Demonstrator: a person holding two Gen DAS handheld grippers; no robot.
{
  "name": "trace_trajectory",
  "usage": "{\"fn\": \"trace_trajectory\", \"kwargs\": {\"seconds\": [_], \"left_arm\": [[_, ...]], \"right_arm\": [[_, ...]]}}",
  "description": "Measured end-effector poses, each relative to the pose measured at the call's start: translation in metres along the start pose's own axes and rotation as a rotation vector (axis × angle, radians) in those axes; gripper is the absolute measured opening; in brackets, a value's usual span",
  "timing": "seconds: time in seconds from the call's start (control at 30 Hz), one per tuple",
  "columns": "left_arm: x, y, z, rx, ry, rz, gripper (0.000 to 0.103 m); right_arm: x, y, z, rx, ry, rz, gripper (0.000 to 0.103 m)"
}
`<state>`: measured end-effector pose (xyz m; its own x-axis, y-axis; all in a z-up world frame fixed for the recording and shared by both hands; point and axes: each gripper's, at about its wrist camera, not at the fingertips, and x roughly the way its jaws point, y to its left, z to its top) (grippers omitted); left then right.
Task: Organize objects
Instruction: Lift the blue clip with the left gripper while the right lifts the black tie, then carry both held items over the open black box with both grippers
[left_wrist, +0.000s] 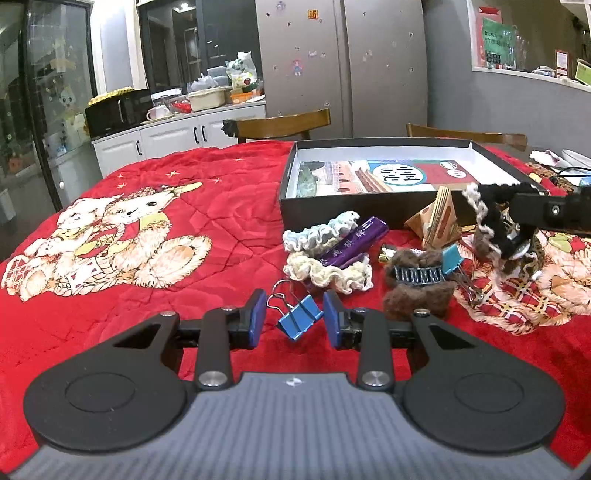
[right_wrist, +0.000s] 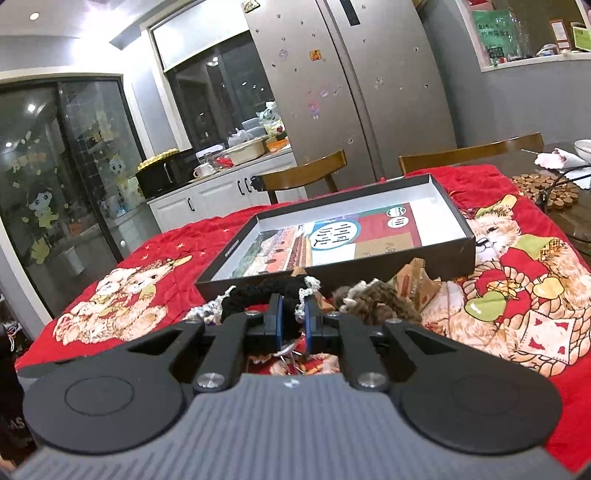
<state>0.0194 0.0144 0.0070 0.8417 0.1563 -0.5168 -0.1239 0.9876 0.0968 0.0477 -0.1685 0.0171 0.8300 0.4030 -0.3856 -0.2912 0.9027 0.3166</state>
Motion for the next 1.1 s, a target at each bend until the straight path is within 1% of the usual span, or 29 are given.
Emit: {"fn": "trace_trajectory", "kwargs": {"seconds": [0.17,0.27,0.4,0.47,0.67,0.8,0.87,0.97,1.07,1.1], "left_arm": [[-0.008,0.009,0.011,-0.031,-0.026,-0.002,0.039],[-0.013,0.019,0.026,-0.064,-0.049,-0.016,0.039],[-0.017,0.032,0.052,-0.093,-0.07,-0.049,0.039],[-0.018,0.039,0.068,-0.112,-0.065,-0.07,0.039],[-0.019,0.044,0.114,-0.125,-0.082,-0.147,0.039],[-0.007,0.047,0.144,-0.165,-0.087,-0.202,0.039],[0.001,0.047,0.155,-0.185,-0.076,-0.236,0.039],[0.017,0.046,0.17,-0.207,-0.049,-0.292,0.039],[0.038,0.043,0.18,-0.212,-0.019,-0.333,0.039],[0.045,0.041,0.181,-0.219,-0.004,-0.333,0.039]], "right_arm": [[-0.002,0.004,0.016,0.048,-0.017,0.003,0.013],[-0.002,0.007,0.029,0.078,-0.027,0.003,0.013],[0.0,0.011,0.051,0.106,-0.055,-0.006,0.013],[0.0,0.012,0.061,0.131,-0.069,-0.003,0.013],[0.021,0.009,0.092,0.225,-0.063,-0.007,0.013],[0.041,-0.001,0.104,0.3,-0.047,-0.011,0.013],[0.053,-0.004,0.109,0.317,-0.037,-0.007,0.013],[0.074,-0.004,0.113,0.307,0.009,0.01,0.013],[0.094,-0.007,0.111,0.324,0.029,-0.035,0.013],[0.102,-0.009,0.111,0.339,0.035,-0.048,0.013]]}}
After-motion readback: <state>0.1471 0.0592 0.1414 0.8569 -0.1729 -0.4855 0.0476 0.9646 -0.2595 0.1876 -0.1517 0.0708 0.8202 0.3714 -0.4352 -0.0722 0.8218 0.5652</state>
